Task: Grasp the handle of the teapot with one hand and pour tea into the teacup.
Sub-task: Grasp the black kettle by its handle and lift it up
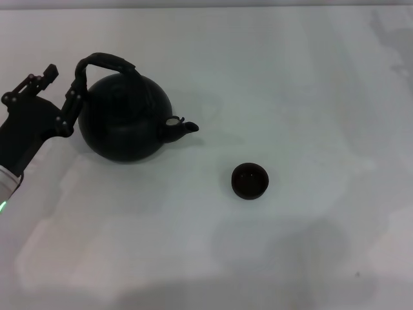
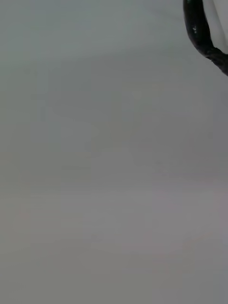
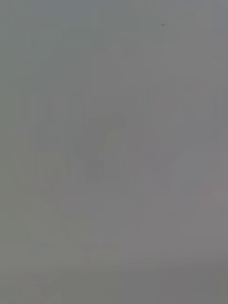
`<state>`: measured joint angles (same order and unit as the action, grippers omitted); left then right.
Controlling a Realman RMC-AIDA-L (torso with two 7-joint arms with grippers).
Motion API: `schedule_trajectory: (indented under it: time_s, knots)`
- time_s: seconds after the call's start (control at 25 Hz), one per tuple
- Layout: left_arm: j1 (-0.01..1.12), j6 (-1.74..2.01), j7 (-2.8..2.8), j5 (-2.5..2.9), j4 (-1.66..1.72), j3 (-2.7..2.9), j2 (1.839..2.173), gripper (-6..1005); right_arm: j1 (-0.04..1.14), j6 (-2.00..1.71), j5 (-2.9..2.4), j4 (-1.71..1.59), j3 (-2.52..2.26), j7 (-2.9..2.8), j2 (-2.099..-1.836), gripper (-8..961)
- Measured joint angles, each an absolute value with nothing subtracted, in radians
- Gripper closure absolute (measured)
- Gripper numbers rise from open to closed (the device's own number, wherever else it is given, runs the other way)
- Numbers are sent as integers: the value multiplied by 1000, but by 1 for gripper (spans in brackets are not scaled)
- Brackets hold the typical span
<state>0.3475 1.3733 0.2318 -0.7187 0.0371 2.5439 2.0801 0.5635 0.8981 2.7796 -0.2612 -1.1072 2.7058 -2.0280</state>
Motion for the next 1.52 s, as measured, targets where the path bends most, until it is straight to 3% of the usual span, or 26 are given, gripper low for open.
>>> schedule_trajectory:
  time_s: [0.16, 0.84, 0.92, 1.16, 1.52]
  knots:
    - [359, 1344, 232, -719, 37, 2543, 2080, 546, 563, 902, 2780, -259, -1110, 2705, -2028, 127]
    - [405, 1249, 233, -729, 61, 2550, 2078, 545, 566, 940, 2780, -232, -1107, 2703, -2028, 127]
    - [405, 1249, 234, -726, 61, 2551, 2078, 680, 565, 940, 2780, -232, -1107, 2703, -2028, 127]
    - [408, 1257, 232, -730, 63, 2543, 2080, 892, 567, 940, 2780, -223, -1105, 2703, -2028, 127]
    - [451, 1317, 186, -730, 86, 2543, 2074, 918, 568, 940, 2780, -221, -1105, 2703, -2028, 127]
